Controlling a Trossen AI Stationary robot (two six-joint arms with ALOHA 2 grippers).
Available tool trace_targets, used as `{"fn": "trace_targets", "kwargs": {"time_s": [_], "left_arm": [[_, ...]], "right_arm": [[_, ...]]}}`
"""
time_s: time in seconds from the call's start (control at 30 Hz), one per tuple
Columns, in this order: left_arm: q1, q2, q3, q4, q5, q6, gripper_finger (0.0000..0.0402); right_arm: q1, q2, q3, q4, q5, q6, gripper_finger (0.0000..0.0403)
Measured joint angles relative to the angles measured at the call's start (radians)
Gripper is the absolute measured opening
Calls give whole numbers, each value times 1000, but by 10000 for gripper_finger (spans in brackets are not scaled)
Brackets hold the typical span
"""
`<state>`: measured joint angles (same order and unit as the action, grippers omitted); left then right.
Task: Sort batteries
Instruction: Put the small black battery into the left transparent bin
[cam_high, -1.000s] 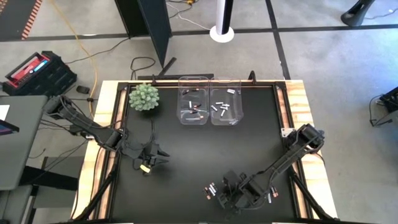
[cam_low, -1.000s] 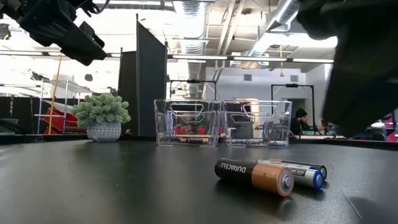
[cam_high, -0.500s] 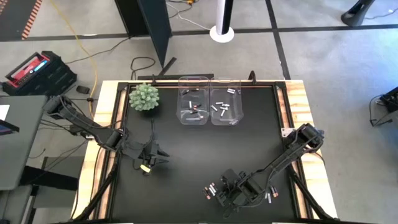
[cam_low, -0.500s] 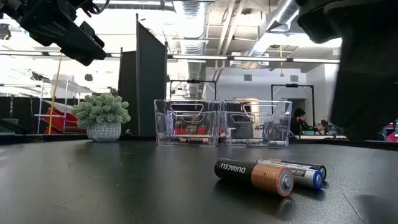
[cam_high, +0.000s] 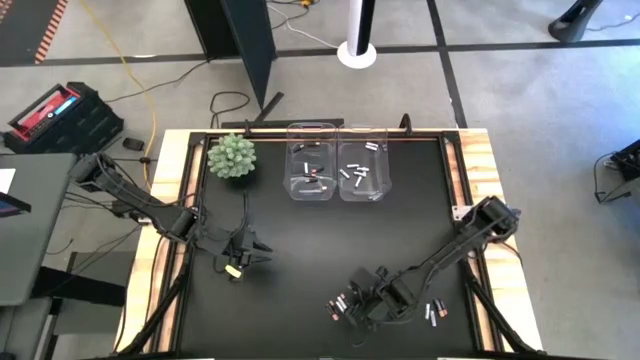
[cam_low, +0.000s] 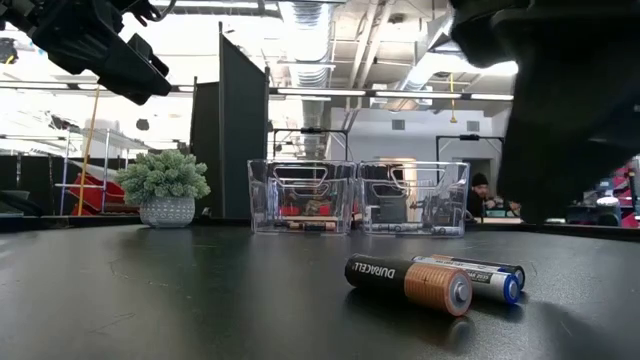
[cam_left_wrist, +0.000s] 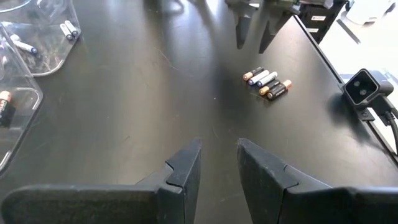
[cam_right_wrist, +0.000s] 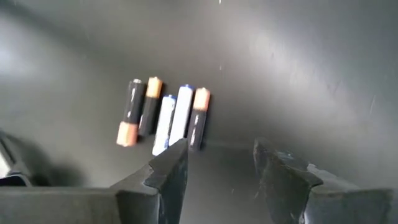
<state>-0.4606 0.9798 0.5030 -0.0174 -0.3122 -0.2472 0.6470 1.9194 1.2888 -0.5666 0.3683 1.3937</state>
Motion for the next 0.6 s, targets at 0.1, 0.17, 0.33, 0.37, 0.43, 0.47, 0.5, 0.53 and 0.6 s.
{"fn": "trace_targets", "kwargs": {"time_s": [0.1,0.17,0.33,0.37,0.43,0.47,0.5,0.53,0.6], "left_arm": [[0,0,0,0,0,8,99],[0,0,0,0,0,22,99],[0,0,0,0,0,27,99],[0,0,0,0,0,27,99],[0,0,0,-1,0,27,99],[0,0,0,-1,0,27,99],[0,0,0,-1,0,27,99],[0,0,0,-2,0,27,99],[0,0,0,-12,0,22,99]], "right_arm": [[-24,0,0,1,0,-62,201],[-37,0,0,5,0,-92,201],[-51,0,0,32,0,-120,201],[-51,0,1,31,-5,-119,201],[-49,0,1,29,-14,-100,201],[-48,0,1,29,-16,-89,201],[-46,0,1,29,-18,-88,201],[-45,0,1,30,-19,-89,201],[-45,-1,1,26,-21,-91,201]]}}
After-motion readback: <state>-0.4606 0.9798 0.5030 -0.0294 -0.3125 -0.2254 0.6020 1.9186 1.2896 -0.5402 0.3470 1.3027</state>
